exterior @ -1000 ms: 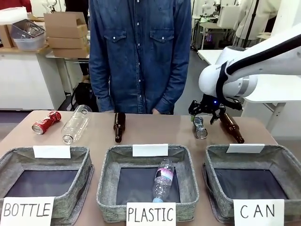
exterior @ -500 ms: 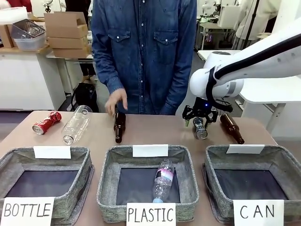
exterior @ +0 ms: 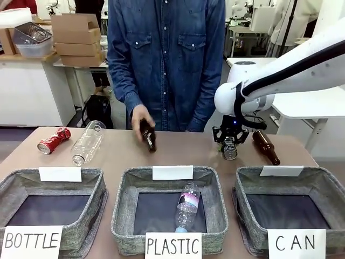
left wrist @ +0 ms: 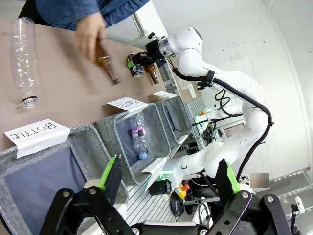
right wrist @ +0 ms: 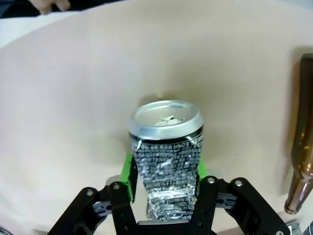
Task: Sort the can waste into the basket.
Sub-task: Pick up the can waste from the table and place it in the right Fabric basket.
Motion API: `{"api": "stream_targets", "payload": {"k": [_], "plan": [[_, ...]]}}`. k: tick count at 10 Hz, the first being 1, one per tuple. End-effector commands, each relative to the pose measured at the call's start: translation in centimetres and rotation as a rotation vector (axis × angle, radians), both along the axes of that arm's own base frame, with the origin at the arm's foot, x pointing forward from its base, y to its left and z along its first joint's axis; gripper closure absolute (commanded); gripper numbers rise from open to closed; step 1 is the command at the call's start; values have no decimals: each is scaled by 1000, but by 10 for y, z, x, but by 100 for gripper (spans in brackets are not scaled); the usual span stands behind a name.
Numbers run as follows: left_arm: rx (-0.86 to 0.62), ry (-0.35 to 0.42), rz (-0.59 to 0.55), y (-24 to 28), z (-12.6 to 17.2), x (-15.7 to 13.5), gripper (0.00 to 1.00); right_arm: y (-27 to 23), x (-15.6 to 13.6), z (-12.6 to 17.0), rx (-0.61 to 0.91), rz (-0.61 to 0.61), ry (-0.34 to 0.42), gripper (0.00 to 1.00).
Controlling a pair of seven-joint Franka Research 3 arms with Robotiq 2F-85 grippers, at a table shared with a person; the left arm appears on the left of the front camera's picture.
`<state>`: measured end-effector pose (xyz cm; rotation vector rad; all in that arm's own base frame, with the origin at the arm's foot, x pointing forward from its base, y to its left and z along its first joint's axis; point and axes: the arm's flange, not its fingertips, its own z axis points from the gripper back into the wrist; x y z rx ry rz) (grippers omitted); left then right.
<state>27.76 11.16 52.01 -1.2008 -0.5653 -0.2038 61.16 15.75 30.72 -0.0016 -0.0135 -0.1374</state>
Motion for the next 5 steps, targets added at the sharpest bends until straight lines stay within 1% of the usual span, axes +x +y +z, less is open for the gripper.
{"api": "stream_targets", "payload": {"k": [1,5], "plan": [[-18,-26,-2,-2,1,0,0,7,8,-1,-67,-27,8,100],[-18,-26,-2,-2,1,0,0,2,7,-2,-39,-35,12,100]]}}
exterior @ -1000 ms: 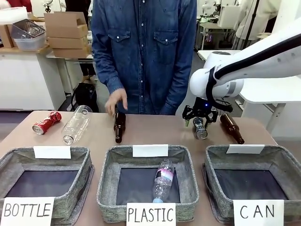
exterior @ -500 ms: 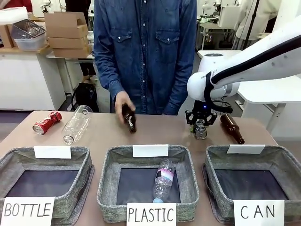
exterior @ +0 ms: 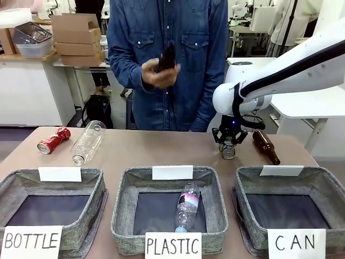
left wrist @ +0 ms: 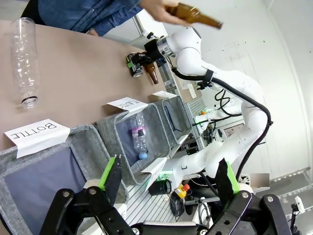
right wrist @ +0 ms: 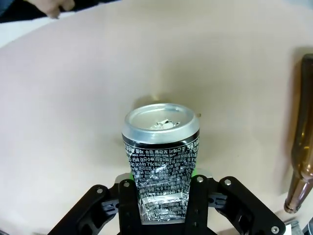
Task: Sort the can waste into the basket.
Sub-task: Pick up the can waste from the table and place it in the right Fabric basket.
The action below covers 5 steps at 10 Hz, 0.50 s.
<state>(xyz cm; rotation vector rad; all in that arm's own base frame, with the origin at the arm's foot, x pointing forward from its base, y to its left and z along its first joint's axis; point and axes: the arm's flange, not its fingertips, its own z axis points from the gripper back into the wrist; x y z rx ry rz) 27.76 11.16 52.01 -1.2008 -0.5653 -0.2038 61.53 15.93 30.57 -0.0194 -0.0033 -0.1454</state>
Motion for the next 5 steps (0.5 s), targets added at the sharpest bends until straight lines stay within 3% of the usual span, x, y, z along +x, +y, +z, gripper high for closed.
{"api": "stream_targets", "payload": {"k": [1,3,5], "plan": [[-18,-26,-2,-2,1,0,0,-3,3,0,-9,-26,6,100],[-18,-26,-2,-2,1,0,0,-30,-9,16,105,48,-3,100],[-18,-26,-2,-2,1,0,0,-82,-67,55,217,237,-6,100]]}}
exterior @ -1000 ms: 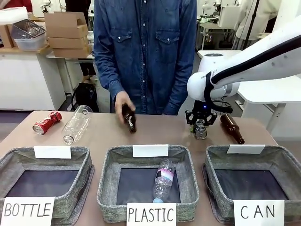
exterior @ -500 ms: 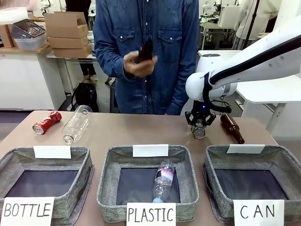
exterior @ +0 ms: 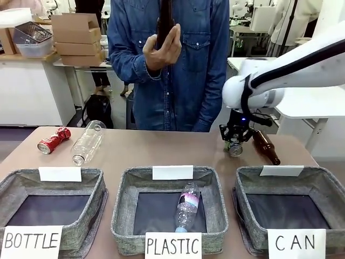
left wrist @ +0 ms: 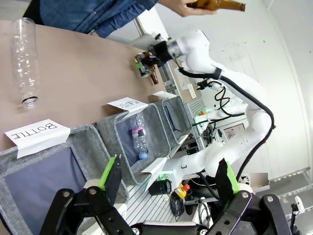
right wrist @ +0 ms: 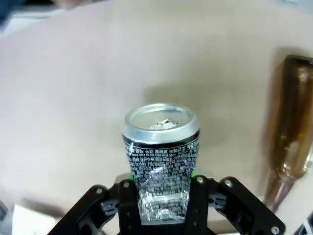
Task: Sort the can waste into the basket.
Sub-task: Pick up the can waste from the table and place it in the right Fabric basket.
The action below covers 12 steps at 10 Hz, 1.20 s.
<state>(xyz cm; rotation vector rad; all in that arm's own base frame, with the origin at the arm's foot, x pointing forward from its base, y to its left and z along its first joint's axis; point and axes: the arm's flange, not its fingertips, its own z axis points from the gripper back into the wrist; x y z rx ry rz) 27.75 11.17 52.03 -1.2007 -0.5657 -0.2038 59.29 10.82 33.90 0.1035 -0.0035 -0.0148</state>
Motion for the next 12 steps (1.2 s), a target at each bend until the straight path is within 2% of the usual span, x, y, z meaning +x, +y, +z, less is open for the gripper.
{"api": "stream_targets", "payload": {"k": [1,2,3,5,6,7,8,9,11,12], "plan": [[-18,-26,-3,-2,1,0,0,-52,-80,42,173,202,-28,100],[-18,-26,-3,-2,1,0,0,-67,-113,59,250,279,-64,100],[-18,-26,-3,-2,1,0,0,-84,-146,76,344,330,-135,100],[-18,-26,-3,-2,1,0,0,-111,-190,91,567,395,-305,100],[-18,-26,-3,-2,1,0,0,-121,-204,89,656,501,-300,100],[-18,-26,-3,-2,1,0,0,-126,-214,82,681,624,-230,100],[-18,-26,-3,-2,1,0,0,-126,-218,70,644,680,-185,100],[0,-1,0,0,0,0,0,-124,-218,63,636,699,-181,100],[79,55,-103,29,40,-24,0,-122,-223,58,607,758,-169,100],[94,76,-104,58,61,-39,0,-122,-223,55,588,755,-159,100]]}}
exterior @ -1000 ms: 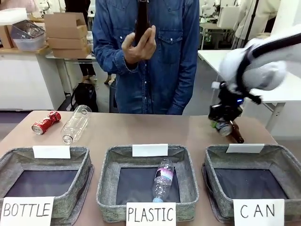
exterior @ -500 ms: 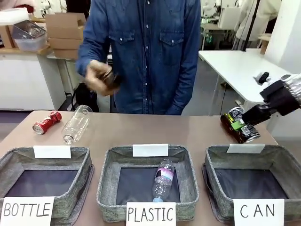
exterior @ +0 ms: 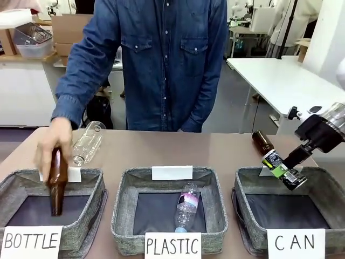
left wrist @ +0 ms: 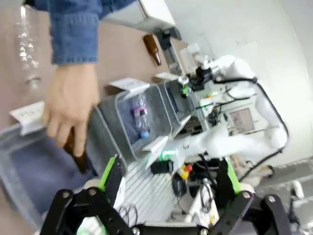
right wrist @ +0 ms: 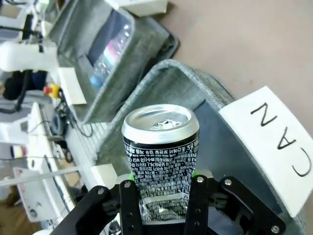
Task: Sort the can waste into the basket.
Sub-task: Pick up the can waste from the table and place it in the right Fabric basket.
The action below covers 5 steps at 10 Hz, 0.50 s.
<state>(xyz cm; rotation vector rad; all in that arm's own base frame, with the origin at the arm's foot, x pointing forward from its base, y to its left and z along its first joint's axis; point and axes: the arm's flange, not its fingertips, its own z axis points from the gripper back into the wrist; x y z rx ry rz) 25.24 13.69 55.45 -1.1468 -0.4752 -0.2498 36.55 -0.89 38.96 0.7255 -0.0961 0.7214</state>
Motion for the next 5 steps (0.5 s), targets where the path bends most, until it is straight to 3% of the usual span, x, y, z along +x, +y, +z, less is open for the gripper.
{"api": "stream_targets", "payload": {"k": [1,2,3,4,5], "plan": [[122,32,-28,52,34,-28,0,-3,3,0,-42,14,-38,100],[167,27,-56,59,33,-35,0,-2,4,-3,-41,25,-38,100],[184,-45,-63,59,30,-36,0,-2,6,-4,-45,31,-39,100],[113,38,-11,46,34,-38,0,-2,6,-4,-55,35,-42,100],[113,38,-11,46,34,-38,0,-1,7,-4,-60,37,-42,100]]}}
